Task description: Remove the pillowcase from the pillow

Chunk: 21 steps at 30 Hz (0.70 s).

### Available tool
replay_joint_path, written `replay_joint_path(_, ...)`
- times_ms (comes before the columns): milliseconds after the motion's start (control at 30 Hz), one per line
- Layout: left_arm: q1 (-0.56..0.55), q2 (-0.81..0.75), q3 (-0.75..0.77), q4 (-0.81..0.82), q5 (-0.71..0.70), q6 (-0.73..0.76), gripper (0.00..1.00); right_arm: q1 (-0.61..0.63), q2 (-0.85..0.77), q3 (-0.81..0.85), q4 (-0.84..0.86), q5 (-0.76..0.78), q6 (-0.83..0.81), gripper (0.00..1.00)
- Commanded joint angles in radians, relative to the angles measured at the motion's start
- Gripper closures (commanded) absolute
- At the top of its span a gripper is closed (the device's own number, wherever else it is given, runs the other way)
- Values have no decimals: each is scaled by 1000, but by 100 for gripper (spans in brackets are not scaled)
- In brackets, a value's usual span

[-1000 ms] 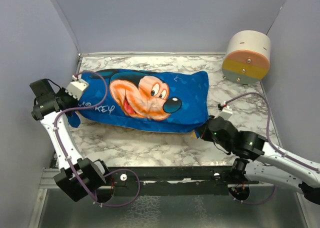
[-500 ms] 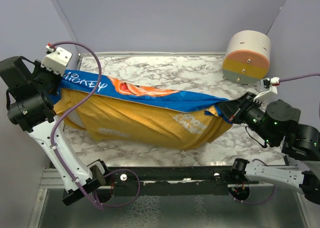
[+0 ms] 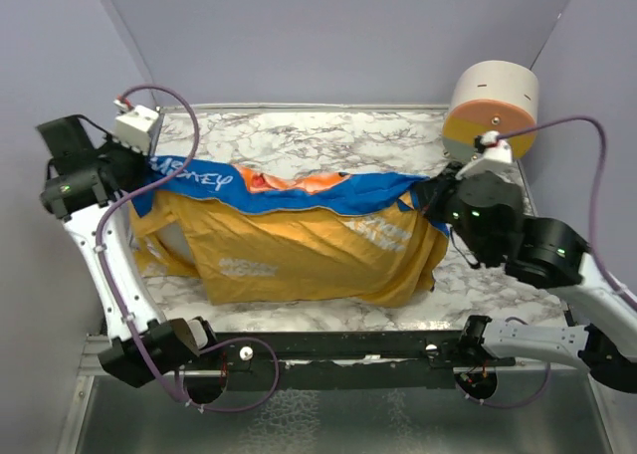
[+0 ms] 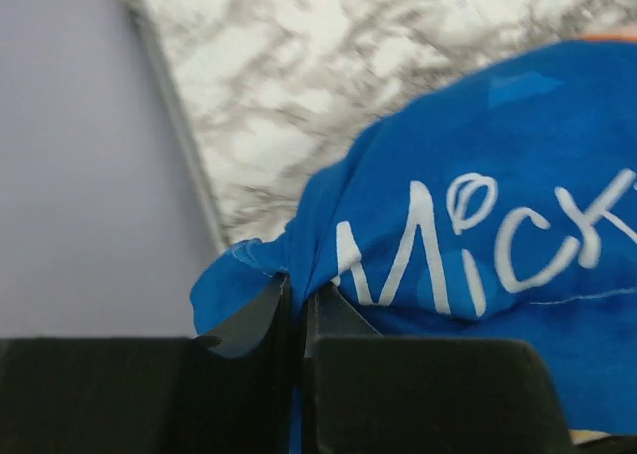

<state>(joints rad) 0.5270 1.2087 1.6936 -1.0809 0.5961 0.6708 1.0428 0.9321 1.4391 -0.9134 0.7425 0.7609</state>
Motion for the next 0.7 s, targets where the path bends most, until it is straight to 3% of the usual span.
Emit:
replay_joint_path(0,-191,-22,-291,232,-98,-99,100,-170,173,-72,198,-49,-128,99)
replay_joint_path(33,-232,-26,-354,326,-143,-129,89,-276,214,-85,226,-172,-133,99)
replay_joint_path(100,-285,6,-409,419,-200,-176,46,-431,309,-103,266,-334,-137,99)
replay_joint_path(167,-295,86,-357,437,-235,-222,9,-481,441,-85,294,-322,-178,99)
replay_joint_path(200,-295,135,-298,423,-256,-239,2,-493,478,-60,291,-300,-198,99)
replay_joint_path(300,-288,238,-129,350,-308,-222,1,-521,653,69,219,-269,-214,98)
replay_joint_path(333,-281,248,-101,333,-302,-207,1,-523,685,104,209,-269,-222,93)
replay_joint_path(400,-276,239,-96,299,-262,-171,1,-523,710,135,226,-278,-238,77)
replay_joint_path(500,-275,201,-159,265,-181,-151,1,-524,714,139,281,-283,-256,43)
replay_joint_path(667,-274,145,-262,310,-140,-178,1,-524,747,204,295,-293,-290,22)
